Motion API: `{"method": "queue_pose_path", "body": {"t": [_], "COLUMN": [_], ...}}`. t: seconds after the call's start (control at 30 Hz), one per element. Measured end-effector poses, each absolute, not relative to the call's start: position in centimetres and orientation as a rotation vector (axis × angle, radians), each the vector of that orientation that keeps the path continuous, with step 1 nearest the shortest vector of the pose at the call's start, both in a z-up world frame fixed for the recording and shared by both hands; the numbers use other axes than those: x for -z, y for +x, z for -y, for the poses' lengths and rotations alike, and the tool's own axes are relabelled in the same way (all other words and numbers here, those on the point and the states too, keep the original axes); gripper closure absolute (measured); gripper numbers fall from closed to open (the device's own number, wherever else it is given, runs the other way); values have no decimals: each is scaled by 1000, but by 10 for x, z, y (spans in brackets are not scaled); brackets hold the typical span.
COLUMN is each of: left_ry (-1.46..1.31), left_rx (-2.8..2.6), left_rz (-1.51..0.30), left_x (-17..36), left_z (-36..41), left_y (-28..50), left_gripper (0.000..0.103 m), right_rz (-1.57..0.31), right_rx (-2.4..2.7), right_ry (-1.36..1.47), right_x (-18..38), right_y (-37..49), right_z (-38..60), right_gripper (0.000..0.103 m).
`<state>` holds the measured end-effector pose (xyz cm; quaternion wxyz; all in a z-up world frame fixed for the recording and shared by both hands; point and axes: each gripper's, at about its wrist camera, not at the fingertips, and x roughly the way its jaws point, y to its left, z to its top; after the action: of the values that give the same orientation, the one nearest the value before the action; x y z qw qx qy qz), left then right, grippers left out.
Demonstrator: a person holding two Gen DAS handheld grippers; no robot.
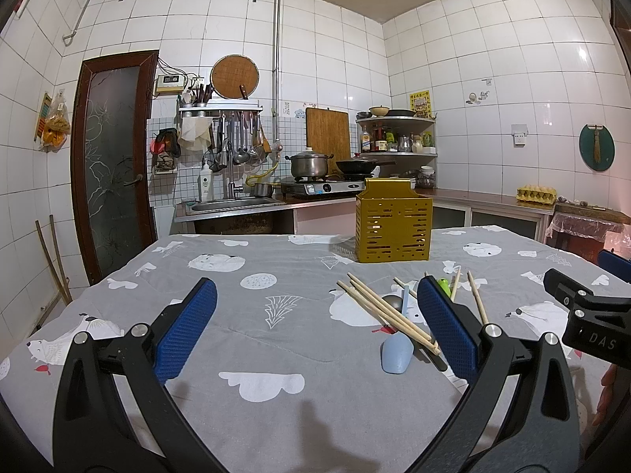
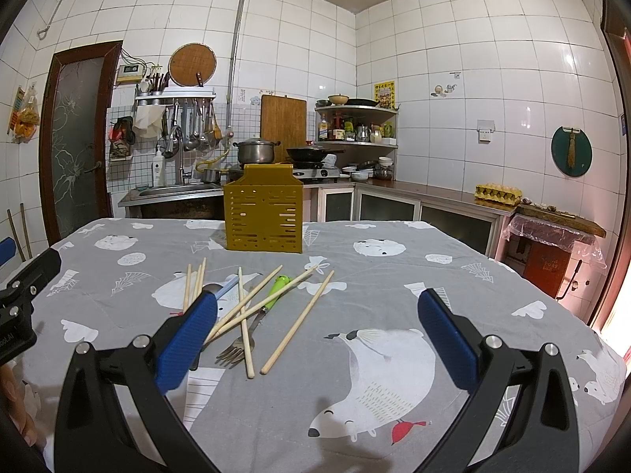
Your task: Organize utensils
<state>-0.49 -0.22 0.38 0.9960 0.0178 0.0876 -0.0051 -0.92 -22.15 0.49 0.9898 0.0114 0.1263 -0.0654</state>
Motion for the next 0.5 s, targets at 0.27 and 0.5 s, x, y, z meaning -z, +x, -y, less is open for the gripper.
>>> {"method": "queue_pose_path", "body": {"t": [0.27,0.5], "left_ry": [35,36], "left_rx": [10,10], "left_rz": [-175,-175], "left_x": [-4,-4], "left_z": [2,2], "left_y": [-5,-5], "left_gripper": [5,5], "right_rz": [-252,-251], "right_rx": [134,134], "right_ry": [25,27], "right_x": [-5,-6], "right_y": [-9,-9], "right_z": [225,226], "right_gripper": [4,4]}}
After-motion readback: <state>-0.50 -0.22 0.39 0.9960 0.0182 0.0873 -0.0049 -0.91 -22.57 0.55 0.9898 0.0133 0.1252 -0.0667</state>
